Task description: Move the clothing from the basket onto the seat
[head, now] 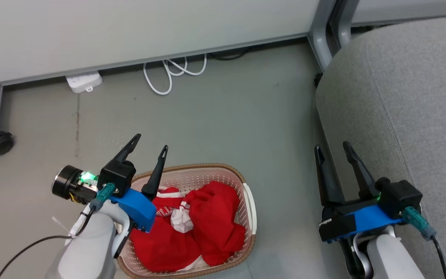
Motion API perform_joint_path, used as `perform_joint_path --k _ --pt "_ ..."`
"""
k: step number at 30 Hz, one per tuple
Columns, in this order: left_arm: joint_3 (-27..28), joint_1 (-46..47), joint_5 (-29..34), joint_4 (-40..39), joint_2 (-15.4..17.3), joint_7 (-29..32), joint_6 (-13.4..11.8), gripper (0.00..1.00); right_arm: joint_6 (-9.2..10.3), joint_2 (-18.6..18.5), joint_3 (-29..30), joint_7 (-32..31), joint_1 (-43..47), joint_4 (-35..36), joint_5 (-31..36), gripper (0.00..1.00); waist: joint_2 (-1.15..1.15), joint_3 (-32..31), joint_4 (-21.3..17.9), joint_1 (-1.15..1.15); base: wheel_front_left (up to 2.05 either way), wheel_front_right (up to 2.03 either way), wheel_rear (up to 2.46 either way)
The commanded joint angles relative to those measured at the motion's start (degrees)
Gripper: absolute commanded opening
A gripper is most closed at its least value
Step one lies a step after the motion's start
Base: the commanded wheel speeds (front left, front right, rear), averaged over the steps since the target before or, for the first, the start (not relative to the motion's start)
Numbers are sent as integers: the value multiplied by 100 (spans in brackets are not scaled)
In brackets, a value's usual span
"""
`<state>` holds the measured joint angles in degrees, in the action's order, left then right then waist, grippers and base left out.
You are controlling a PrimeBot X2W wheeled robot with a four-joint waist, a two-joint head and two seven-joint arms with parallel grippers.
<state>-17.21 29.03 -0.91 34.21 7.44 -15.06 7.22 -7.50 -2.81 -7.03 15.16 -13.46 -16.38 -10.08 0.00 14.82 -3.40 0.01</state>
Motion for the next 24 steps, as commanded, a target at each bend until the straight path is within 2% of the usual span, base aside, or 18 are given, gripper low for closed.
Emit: perform_joint_path --k 1,12,24 --pt "-92 191 35 127 113 -18 22 100 2 -12 -1 0 -160 57 -1 100 0 444 -249 -1 0 0 0" --pt "-1314 1179 -121 1122 631 -18 25 100 2 -12 11 0 -761 332 -33 100 0 1535 -568 -1 0 0 0" --pt "-2635 1966 -380 2151 946 -18 21 100 2 -11 9 1 -1213 576 36 100 0 2527 -712 -1 0 0 0"
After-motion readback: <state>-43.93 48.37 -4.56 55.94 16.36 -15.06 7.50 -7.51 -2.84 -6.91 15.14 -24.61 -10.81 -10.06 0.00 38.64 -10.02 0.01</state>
